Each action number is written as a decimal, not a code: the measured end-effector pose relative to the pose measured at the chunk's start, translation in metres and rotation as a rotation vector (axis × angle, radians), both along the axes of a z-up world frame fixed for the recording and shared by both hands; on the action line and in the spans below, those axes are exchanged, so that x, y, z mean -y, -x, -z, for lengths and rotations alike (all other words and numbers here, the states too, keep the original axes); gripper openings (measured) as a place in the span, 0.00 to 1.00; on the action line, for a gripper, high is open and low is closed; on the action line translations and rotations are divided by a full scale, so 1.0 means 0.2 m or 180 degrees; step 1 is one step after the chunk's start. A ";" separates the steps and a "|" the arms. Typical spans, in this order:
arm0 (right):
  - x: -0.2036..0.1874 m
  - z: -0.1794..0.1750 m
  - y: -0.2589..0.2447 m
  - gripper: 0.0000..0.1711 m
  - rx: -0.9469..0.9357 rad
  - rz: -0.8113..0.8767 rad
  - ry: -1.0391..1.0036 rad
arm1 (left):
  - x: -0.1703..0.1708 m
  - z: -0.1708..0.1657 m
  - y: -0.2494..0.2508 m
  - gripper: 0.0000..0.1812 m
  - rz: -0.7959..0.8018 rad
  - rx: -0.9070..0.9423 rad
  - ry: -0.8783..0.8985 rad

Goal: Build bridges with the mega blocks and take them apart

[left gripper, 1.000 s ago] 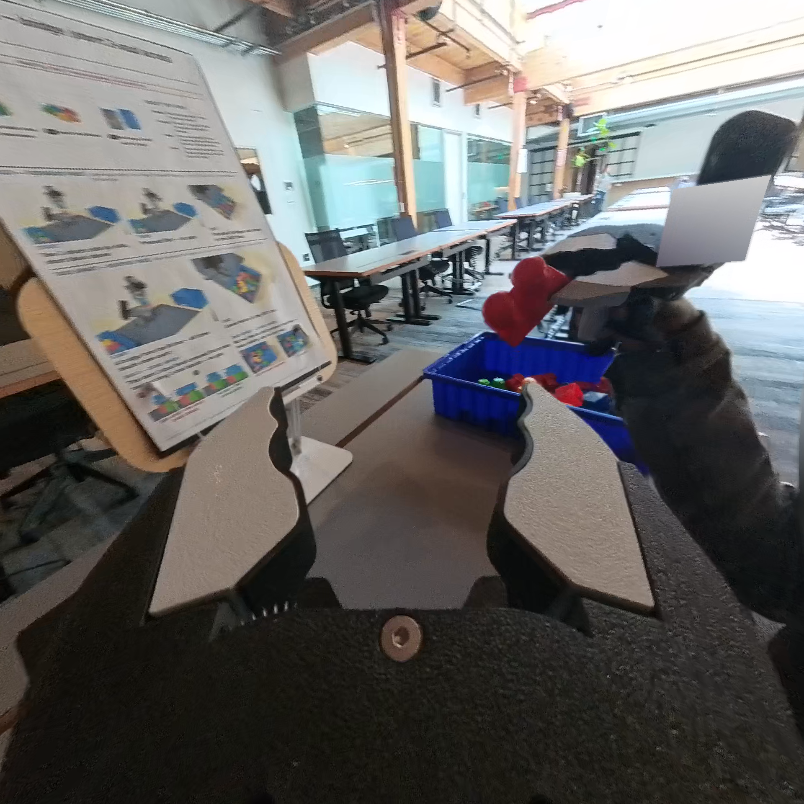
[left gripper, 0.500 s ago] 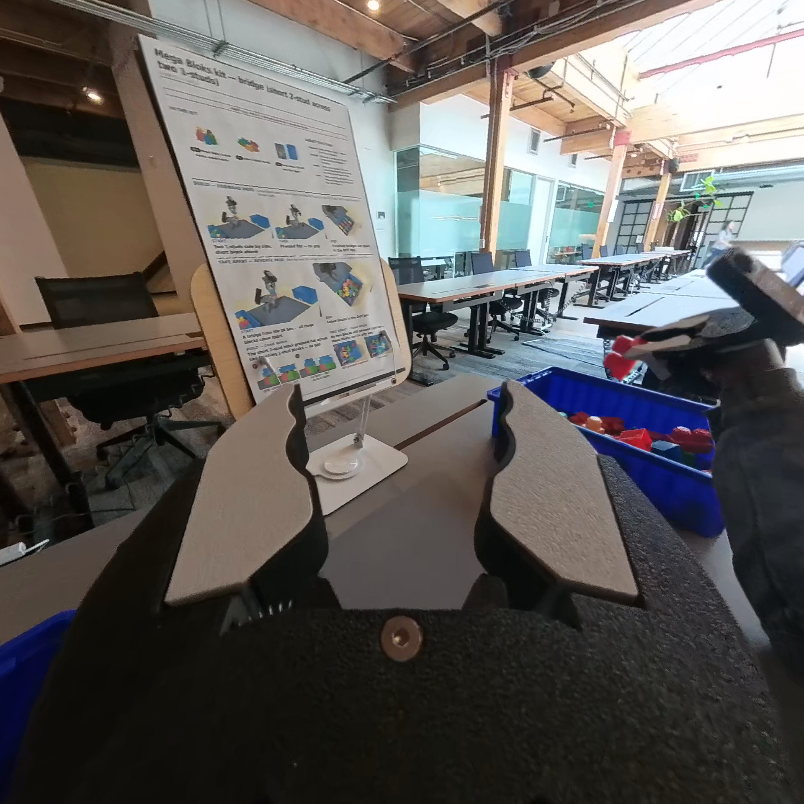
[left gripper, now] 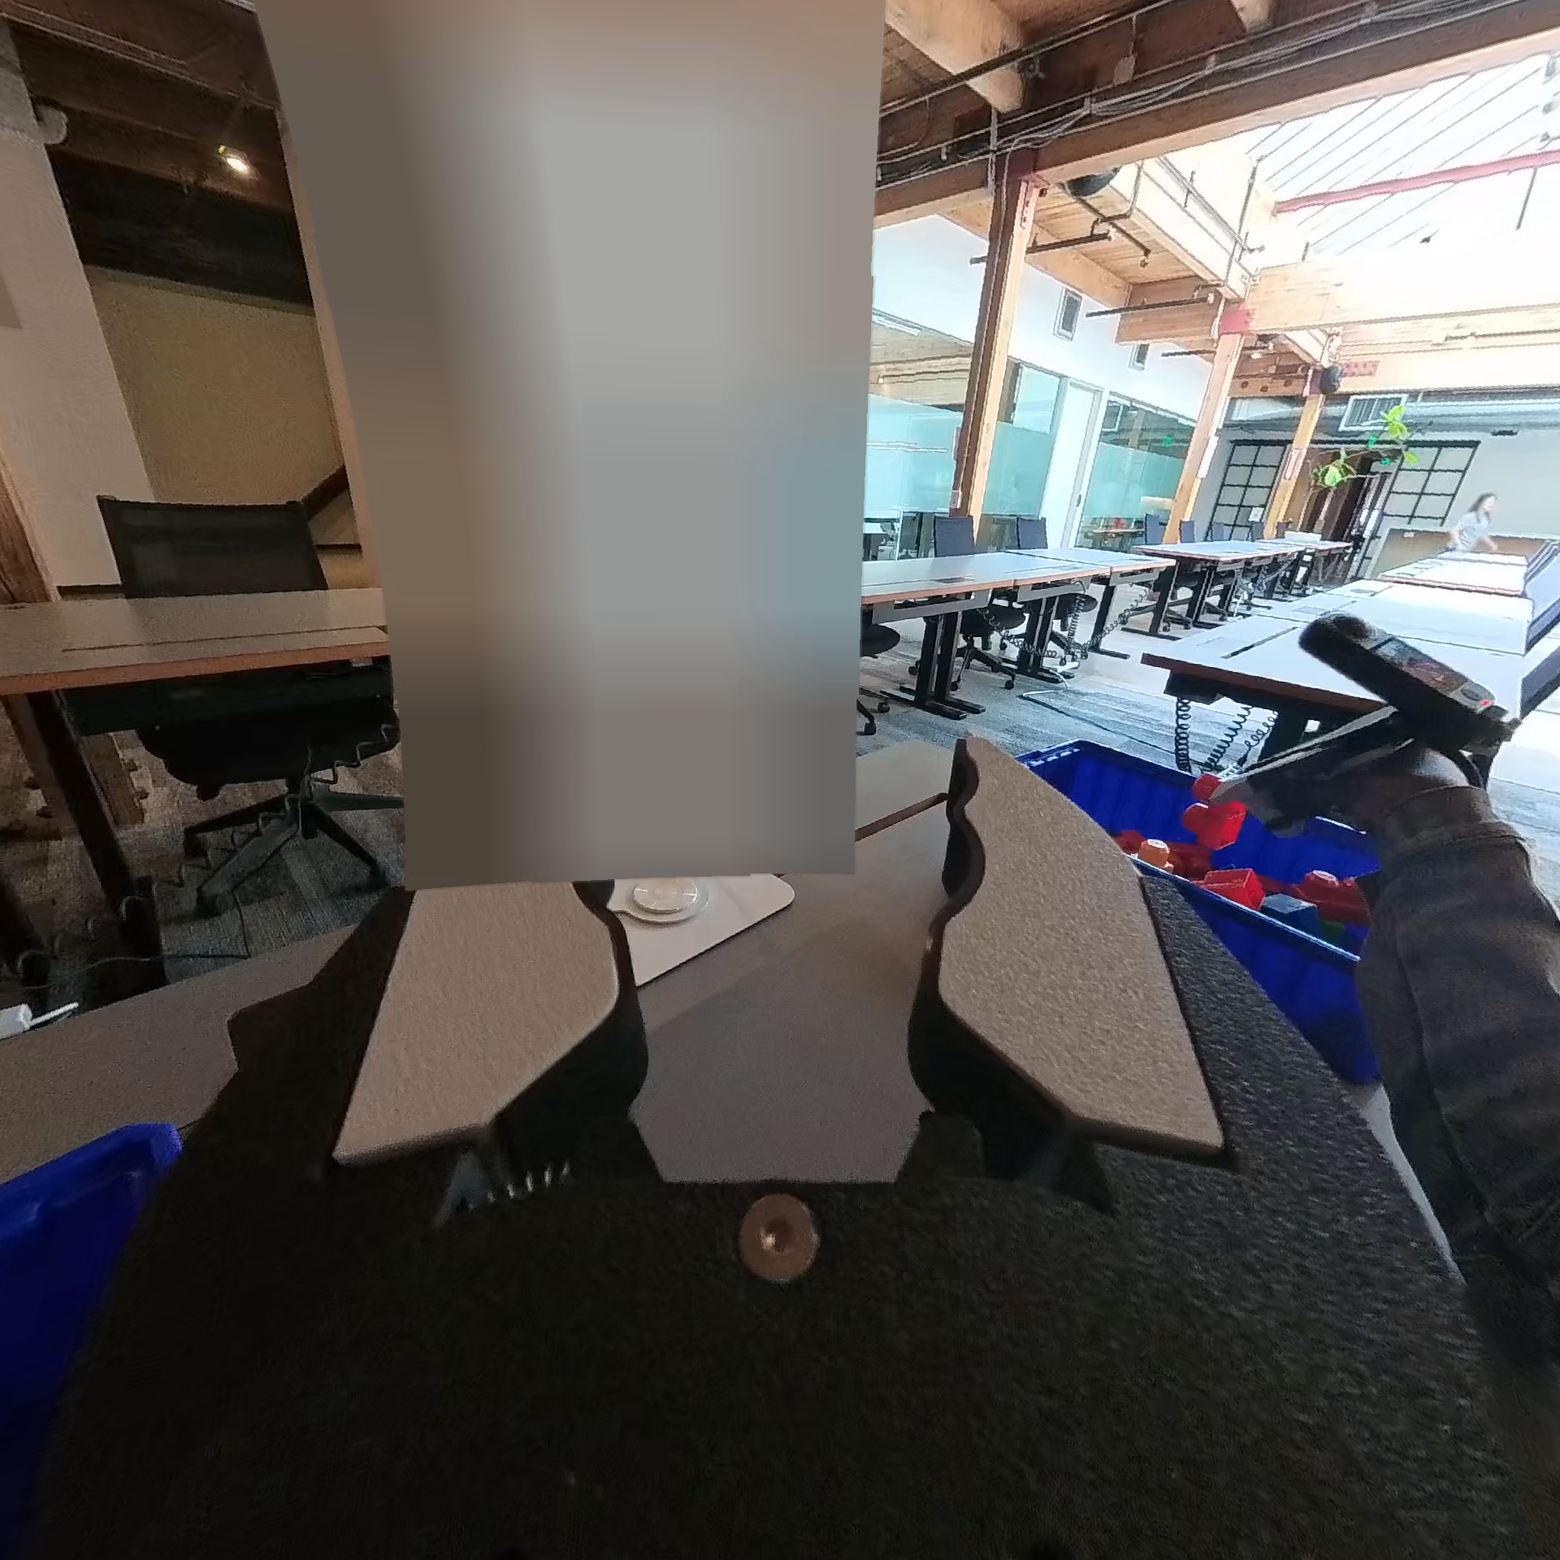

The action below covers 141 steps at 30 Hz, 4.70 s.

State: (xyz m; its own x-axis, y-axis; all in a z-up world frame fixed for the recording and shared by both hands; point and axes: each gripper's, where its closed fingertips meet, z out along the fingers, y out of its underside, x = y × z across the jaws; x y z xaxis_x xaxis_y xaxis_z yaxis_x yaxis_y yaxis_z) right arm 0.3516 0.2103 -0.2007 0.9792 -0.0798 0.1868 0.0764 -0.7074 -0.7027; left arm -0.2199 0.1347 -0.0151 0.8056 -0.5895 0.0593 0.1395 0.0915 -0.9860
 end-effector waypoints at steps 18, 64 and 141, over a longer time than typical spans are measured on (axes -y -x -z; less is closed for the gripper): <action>0.04 0.06 -0.02 0.23 -0.0368 0.0233 0.0151 | -0.01 0.01 0.01 0.42 0.0010 0.0045 0.0056; 0.18 -1.09 0.96 0.50 -0.1397 -0.2672 -0.3742 | -0.04 0.01 -0.12 0.45 0.0025 -0.0243 0.0010; -0.07 0.48 1.03 0.11 -0.0273 -0.0364 0.1546 | 0.25 0.61 0.60 0.40 -0.2271 -0.1600 0.2328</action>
State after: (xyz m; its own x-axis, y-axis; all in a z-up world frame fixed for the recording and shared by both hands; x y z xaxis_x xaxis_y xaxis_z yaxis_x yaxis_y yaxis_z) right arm 0.1450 0.2236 -0.2958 0.9900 0.1051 0.0941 0.1289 -0.9446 -0.3018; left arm -0.3400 0.0856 -0.1374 0.9730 0.0562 -0.2239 -0.1397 -0.6286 -0.7651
